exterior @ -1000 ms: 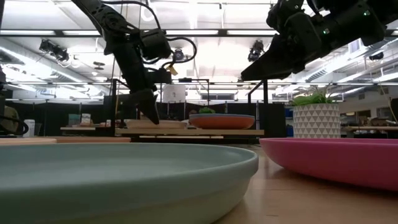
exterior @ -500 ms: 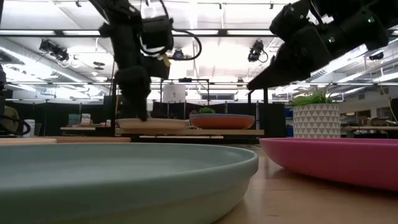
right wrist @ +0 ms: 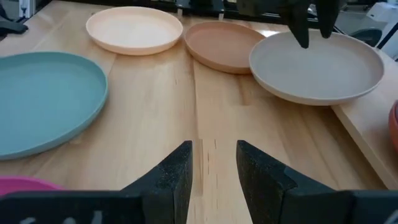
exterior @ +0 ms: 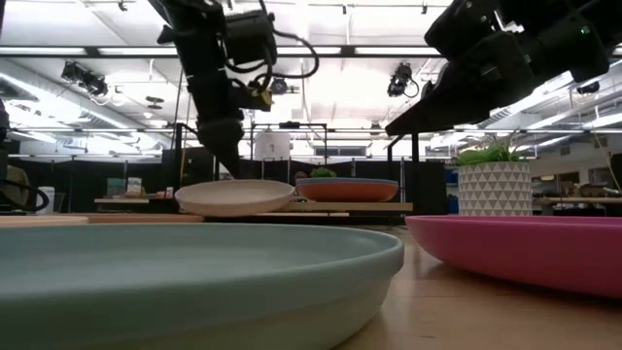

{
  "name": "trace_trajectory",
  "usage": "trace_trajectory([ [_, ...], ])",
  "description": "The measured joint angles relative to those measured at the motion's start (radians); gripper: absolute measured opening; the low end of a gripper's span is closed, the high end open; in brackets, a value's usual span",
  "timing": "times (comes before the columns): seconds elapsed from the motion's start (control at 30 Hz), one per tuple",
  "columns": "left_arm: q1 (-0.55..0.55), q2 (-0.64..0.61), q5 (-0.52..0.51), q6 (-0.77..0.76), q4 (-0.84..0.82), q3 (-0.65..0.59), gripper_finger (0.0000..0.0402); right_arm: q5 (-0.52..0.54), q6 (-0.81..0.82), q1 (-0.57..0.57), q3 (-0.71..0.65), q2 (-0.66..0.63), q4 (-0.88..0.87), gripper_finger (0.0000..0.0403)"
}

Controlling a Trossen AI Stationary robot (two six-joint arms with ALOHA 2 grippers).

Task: Place and stack plates onto a shelf
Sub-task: Put the gray plate on the shelf

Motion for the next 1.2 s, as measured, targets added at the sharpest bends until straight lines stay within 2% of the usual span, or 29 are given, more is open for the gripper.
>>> trace_trajectory([
  [0.13,0.074,0.0,0.116,0.001,0.008,0.0,0.0162,-0.02,-0.017,-0.001,0.0,0.0,-0.007,0.013],
  [0.27,0.124,0.0,0.274,0.003,0.038,0.002,0.0162,-0.021,-0.036,-0.016,0.0,0.0,-0.008,0.013],
  [0.37,0.108,0.0,0.417,-0.004,0.02,0.023,0.0162,-0.023,-0.04,-0.03,0.0,0.0,-0.02,0.013],
  [0.43,0.064,0.003,0.454,-0.039,0.024,0.025,0.0162,-0.024,-0.043,-0.039,0.0,0.0,-0.033,0.013],
  [0.6,-0.09,0.036,0.334,-0.058,0.015,0.024,0.0163,-0.026,-0.043,-0.062,0.0,0.0,-0.037,0.013],
  [0.77,-0.205,0.036,0.089,-0.072,0.007,0.024,0.0184,-0.055,-0.045,-0.074,0.0,0.0,-0.011,0.013],
  [0.8,-0.215,0.036,0.066,-0.074,0.006,0.024,0.0191,-0.067,-0.046,-0.075,0.0,0.0,-0.004,0.013],
  [1.0,-0.233,0.104,0.062,-0.13,0.024,0.024,0.0227,-0.079,-0.046,-0.076,0.0,0.0,0.013,0.013],
  [1.1,-0.23,0.16,0.045,-0.15,0.023,0.023,0.0226,-0.08,-0.041,-0.076,0.0,0.0,0.013,0.013],
  [1.2,-0.23,0.204,-0.025,-0.149,0.007,0.023,0.0216,-0.08,-0.041,-0.074,0.0,0.0,0.011,0.013],
])
